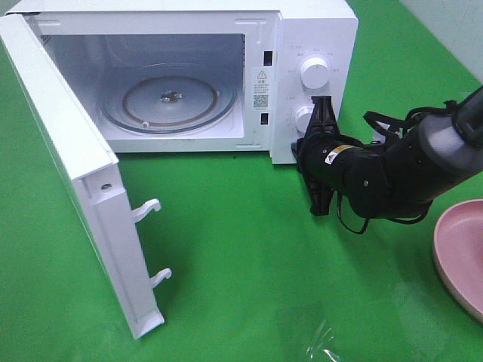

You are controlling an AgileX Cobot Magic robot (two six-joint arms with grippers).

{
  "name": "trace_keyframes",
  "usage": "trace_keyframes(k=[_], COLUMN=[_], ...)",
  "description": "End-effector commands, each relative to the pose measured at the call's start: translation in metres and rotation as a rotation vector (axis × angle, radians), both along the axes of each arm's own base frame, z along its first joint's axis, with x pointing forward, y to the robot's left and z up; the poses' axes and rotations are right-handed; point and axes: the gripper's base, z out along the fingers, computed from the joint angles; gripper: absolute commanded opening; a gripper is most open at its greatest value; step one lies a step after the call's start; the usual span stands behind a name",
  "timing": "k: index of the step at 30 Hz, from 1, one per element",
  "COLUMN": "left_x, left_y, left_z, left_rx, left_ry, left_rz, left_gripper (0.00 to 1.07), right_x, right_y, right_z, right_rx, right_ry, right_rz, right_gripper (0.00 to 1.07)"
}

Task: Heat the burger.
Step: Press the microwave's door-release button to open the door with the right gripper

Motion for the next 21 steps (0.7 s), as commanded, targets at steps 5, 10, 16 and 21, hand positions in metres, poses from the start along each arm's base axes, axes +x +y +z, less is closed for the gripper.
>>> trace_keyframes(k=[5,10,16,21], left_x=[-0.003,-0.003,-0.003,-0.003], left_y=[0.000,0.000,0.000,0.000], left_z=[-0.001,-0.001,-0.001,-0.001], left_rx=[-0.006,-0.006,-0.006,-0.006], left_ry=[-0.025,-0.025,-0.025,-0.025], left_rz=[-0.007,-0.007,-0.007,-0.007], left_gripper=[1.00,1.00,1.00,1.00], right_x=[-0.013,-0.024,-0.035,-0.042], right_y=[-0.002,-0.003,-0.004,-0.005], right_z=[0.007,0.012,0.026,0.038], right_rx=[-0.039,-0.101,-0.238,-0.364], right_ry=[0.045,0.089,0.120,0.138], right_rz=[0.058,0.125,0.246,0.338], right_gripper=[0.00,0.00,0.00,0.00])
